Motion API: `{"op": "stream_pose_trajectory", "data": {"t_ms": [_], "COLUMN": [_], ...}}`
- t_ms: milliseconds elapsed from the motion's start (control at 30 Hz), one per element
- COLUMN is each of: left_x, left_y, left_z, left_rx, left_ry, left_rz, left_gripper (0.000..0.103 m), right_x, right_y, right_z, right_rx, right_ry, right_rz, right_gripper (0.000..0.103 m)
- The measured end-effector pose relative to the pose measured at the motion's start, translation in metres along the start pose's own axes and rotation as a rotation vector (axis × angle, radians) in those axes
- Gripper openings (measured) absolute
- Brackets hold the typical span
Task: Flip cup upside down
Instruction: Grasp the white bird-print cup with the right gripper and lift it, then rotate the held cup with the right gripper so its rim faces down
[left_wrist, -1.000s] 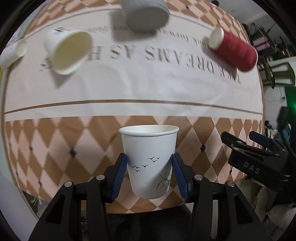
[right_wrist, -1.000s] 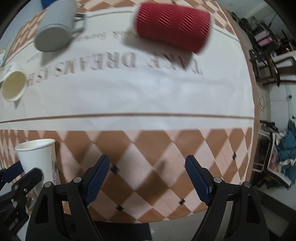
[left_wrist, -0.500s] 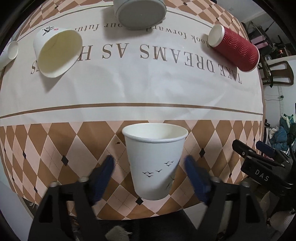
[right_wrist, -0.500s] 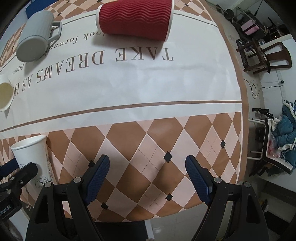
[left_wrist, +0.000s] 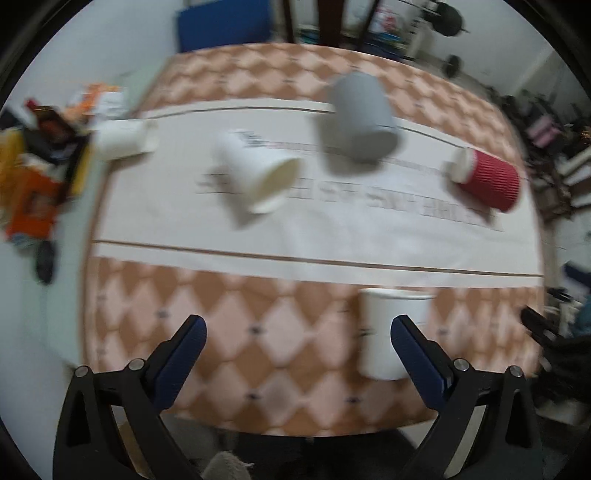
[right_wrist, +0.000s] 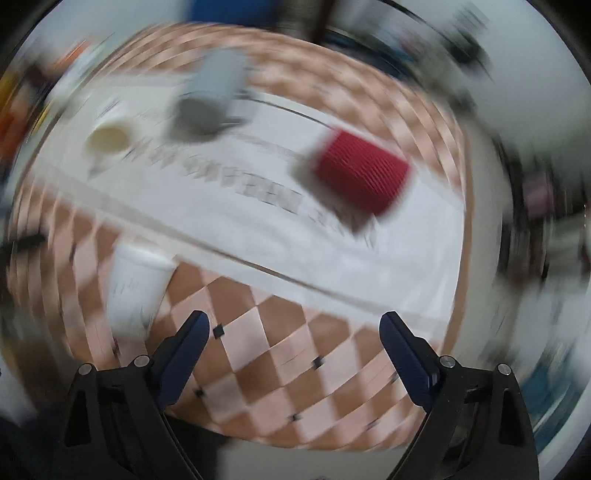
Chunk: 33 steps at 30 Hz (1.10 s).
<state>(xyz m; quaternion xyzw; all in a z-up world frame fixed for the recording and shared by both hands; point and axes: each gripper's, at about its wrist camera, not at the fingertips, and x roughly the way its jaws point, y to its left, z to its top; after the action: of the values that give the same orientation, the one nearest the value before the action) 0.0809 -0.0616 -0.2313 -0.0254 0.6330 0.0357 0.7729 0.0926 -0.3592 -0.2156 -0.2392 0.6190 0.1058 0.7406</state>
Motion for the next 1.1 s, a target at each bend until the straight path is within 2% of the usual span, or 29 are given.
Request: {"op": "stream_pose_trajectory", "data": {"t_ms": [67, 100, 167, 267, 300, 333, 467, 567, 700, 800, 867, 933, 1033, 1100], "left_x": [0.005, 0.012, 0.032, 0.058, 0.065, 0.073, 0.088, 0.096, 0.102, 0.102, 0.100, 0.099, 0.097, 0.096], "left_y": [0.015, 0.022, 0.030, 0.040, 0.042, 0.044, 0.049, 0.055, 0.066, 0.074, 0.077, 0.081, 0.086, 0.090], "left_z": [-0.010, -0.015, -0.028, -0.046, -0.051, -0.057, -0.072, -0.078, -0.084, -0.086, -0.087, -0.086, -0.083, -0.082], "left_rx": [-0.032, -0.047, -0.090, -0.149, -0.161, -0.173, -0.205, -0.228, -0.255, -0.268, -0.272, -0.276, -0.278, -0.281], "left_ry": [-0.004, 0.006, 0.048, 0.120, 0.136, 0.153, 0.178, 0.192, 0.199, 0.195, 0.189, 0.187, 0.176, 0.170], "left_rz": [0.055, 0.077, 0.107, 0.103, 0.101, 0.101, 0.081, 0.072, 0.074, 0.083, 0.090, 0.096, 0.111, 0.123], "left_gripper": [0.102, 0.102, 0.102, 0.102, 0.102, 0.102, 0.102, 0.102, 0.102, 0.102, 0.102, 0.102, 0.102, 0.102], "right_x": [-0.009, -0.012, -0.010, 0.008, 0.014, 0.024, 0.053, 0.066, 0.088, 0.106, 0.109, 0.106, 0.095, 0.089], "right_y": [0.031, 0.058, 0.098, 0.155, 0.161, 0.171, 0.182, 0.185, 0.188, 0.192, 0.193, 0.195, 0.200, 0.199], "right_z": [0.004, 0.005, -0.003, -0.038, -0.045, -0.058, -0.085, -0.090, -0.092, -0.094, -0.092, -0.087, -0.067, -0.047], "right_rx": [-0.216, -0.402, -0.676, -1.194, -1.291, -1.446, -1.825, -1.994, -2.136, -2.198, -2.199, -2.156, -2.005, -1.851], "right_ry": [-0.014, -0.030, -0.061, -0.122, -0.134, -0.154, -0.170, -0.193, -0.210, -0.176, -0.178, -0.139, -0.060, 0.003], "right_rz": [-0.032, -0.077, -0.161, -0.347, -0.383, -0.442, -0.537, -0.575, -0.619, -0.645, -0.651, -0.613, -0.509, -0.428], "right_gripper": [0.095, 0.095, 0.094, 0.094, 0.094, 0.093, 0.090, 0.090, 0.083, 0.065, 0.066, 0.065, 0.064, 0.064]}}
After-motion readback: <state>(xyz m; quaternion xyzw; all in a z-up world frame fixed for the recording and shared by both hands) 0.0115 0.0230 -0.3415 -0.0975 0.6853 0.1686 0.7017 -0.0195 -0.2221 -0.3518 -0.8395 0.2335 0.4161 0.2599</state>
